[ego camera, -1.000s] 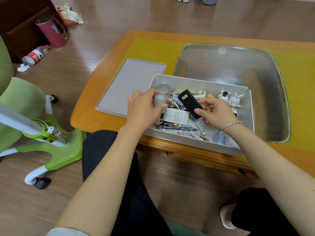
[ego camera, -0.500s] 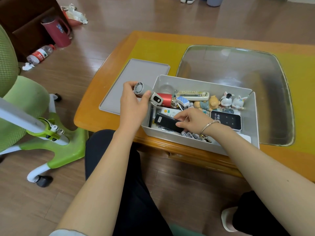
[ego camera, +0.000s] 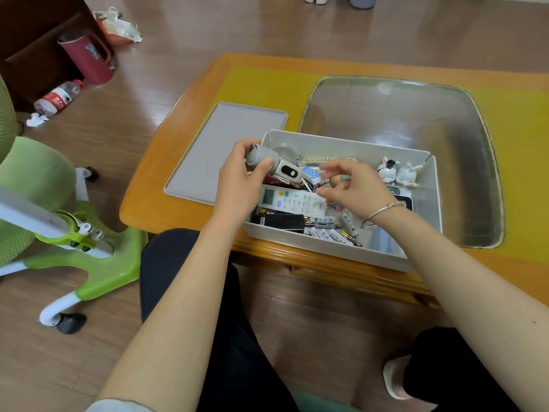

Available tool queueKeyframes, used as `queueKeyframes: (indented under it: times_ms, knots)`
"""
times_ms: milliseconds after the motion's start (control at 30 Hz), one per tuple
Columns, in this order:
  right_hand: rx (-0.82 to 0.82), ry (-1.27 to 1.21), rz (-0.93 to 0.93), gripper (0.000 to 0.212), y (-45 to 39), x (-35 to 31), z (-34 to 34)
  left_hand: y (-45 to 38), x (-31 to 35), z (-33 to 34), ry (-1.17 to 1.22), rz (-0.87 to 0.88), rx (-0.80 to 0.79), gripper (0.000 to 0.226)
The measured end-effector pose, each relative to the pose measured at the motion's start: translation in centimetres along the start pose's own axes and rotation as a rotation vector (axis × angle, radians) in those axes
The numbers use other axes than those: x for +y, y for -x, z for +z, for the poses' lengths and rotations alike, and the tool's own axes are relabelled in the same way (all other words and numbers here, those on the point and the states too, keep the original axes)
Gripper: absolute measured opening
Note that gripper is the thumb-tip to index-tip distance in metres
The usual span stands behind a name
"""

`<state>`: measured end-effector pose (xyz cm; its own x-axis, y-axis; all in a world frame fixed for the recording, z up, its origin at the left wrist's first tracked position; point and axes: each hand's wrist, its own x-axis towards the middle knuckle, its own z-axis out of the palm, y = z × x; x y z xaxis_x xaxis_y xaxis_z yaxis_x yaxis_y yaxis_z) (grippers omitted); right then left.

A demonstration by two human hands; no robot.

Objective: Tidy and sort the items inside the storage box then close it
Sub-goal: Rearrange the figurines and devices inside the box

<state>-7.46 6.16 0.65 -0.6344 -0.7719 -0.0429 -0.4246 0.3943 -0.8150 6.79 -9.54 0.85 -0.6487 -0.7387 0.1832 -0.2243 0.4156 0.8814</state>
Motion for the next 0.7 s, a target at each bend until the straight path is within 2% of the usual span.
queueKeyframes:
  times_ms: [67, 133, 300, 433, 500, 600, 700]
  knots:
    - [-0.027, 0.027, -0.028, 0.058, 0.0, -0.1, -0.4, 0.0, 0.3, 0.5, 0.019, -0.013, -0.051, 0.029]
    - [-0.058, 0.040, -0.044, 0.063, 0.0, -0.1, -0.4, 0.1, 0.7, 1.4, 0.041, -0.018, -0.128, 0.023]
    - [-0.055, 0.317, -0.198, 0.042, 0.4, 0.5, -0.9, 0.8, 1.6, 3.9, 0.094, -0.030, -0.272, 0.024]
    - [-0.049, 0.379, -0.186, 0.028, 1.3, 1.9, -1.5, 0.6, 1.3, 3.8, 0.040, -0.069, -0.377, 0.035]
    - [-0.044, 0.387, -0.145, 0.027, 1.6, 2.8, -2.1, -0.1, 0.9, 2.8, -0.032, -0.046, -0.329, 0.035]
    - [-0.005, 0.370, -0.098, 0.027, 1.9, 3.8, -3.2, -1.6, -0.3, 1.2, -0.324, 0.077, -0.168, 0.034]
    - [-0.037, 0.347, -0.102, 0.020, 1.9, 3.9, -3.6, -2.5, -1.5, 0.9, -0.574, 0.151, -0.131, 0.033]
